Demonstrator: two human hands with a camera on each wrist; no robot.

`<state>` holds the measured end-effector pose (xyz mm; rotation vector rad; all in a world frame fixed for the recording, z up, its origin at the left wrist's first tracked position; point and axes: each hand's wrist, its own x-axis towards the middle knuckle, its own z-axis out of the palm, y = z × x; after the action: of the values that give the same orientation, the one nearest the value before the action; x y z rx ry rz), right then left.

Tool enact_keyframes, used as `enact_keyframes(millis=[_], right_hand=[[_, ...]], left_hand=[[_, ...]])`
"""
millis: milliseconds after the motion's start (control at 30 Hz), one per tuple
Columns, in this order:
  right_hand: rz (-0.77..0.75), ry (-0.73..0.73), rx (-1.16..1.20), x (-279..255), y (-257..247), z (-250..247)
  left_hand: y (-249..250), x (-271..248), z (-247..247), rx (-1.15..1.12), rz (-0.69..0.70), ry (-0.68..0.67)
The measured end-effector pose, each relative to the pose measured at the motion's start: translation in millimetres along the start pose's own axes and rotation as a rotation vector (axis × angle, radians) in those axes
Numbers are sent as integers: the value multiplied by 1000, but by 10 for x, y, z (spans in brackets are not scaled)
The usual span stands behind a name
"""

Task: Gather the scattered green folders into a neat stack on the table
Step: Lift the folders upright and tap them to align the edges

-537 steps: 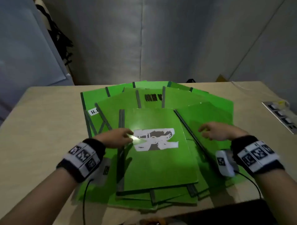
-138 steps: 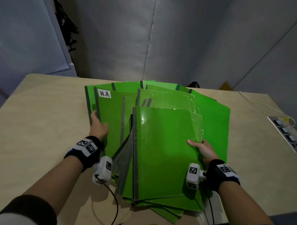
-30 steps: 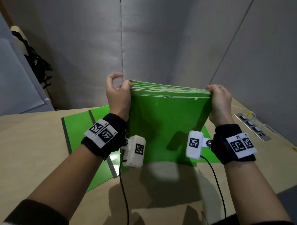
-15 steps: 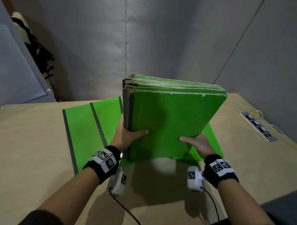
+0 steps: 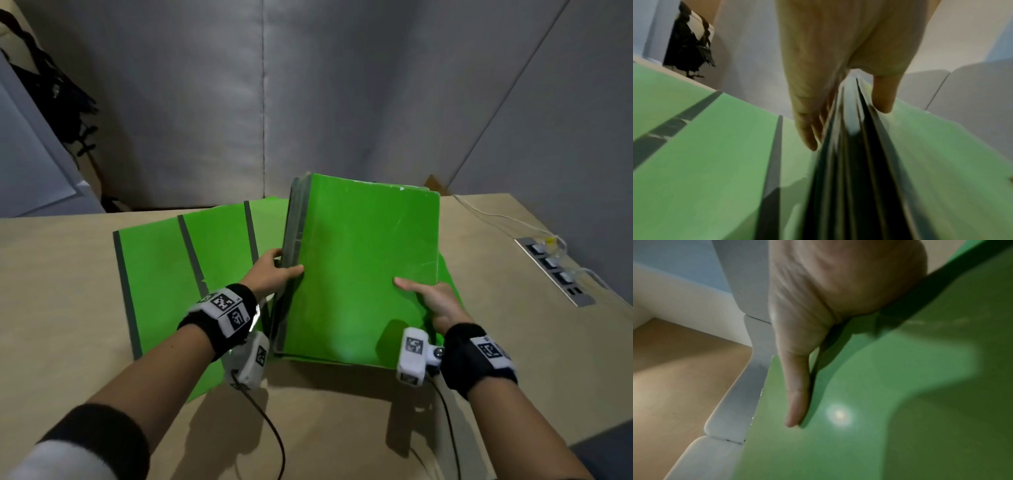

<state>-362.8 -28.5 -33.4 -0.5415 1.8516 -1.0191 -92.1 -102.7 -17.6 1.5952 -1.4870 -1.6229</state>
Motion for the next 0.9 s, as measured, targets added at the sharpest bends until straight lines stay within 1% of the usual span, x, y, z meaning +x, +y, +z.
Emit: enact_keyframes(millis=[67, 100, 133, 200, 233, 267, 300, 367, 433, 500, 567, 633, 667, 700, 767, 800, 900], right_hand=[[12, 22, -29, 110, -80, -67], [20, 26, -39, 191, -114, -105], [26, 24, -52, 251, -155, -128], [53, 14, -81, 396, -172, -190], [76, -1, -113, 466, -159, -224], [93, -5, -147, 497, -142, -252], [112, 0, -174, 559, -119, -275], [121, 0, -202, 657, -69, -330], [133, 4, -212, 787, -27, -361], [165, 31, -223, 882, 21, -390], [142, 44, -189, 1041, 94, -459], [132, 44, -200, 1540, 385, -657], [155, 36, -247, 1634, 416, -682], [174, 55, -305, 1698, 420, -684], [225, 79, -427, 1712, 389, -640], [243, 68, -470, 1631, 332, -563], [271, 5, -522, 1784, 413, -491]], left_hand=[[-54, 110, -122, 121, -44, 6], [-105, 167, -209, 182, -76, 52], [-178, 224, -311, 257, -113, 121], [-354, 318, -531, 494, -207, 295], [-433, 348, -641, 615, -276, 373], [-494, 355, -734, 681, -354, 418], [-551, 351, -820, 690, -443, 442], [-778, 435, -1035, 650, -573, 479], [-914, 460, -1151, 578, -638, 472], [-969, 419, -1156, 527, -637, 485], [-984, 410, -1144, 519, -674, 503], [-948, 418, -1161, 527, -661, 502], [-990, 465, -1188, 543, -646, 502], [-1102, 577, -1249, 538, -631, 508], [-1065, 647, -1269, 576, -604, 424], [-954, 598, -1250, 558, -568, 405], [-732, 485, -1165, 550, -565, 399]])
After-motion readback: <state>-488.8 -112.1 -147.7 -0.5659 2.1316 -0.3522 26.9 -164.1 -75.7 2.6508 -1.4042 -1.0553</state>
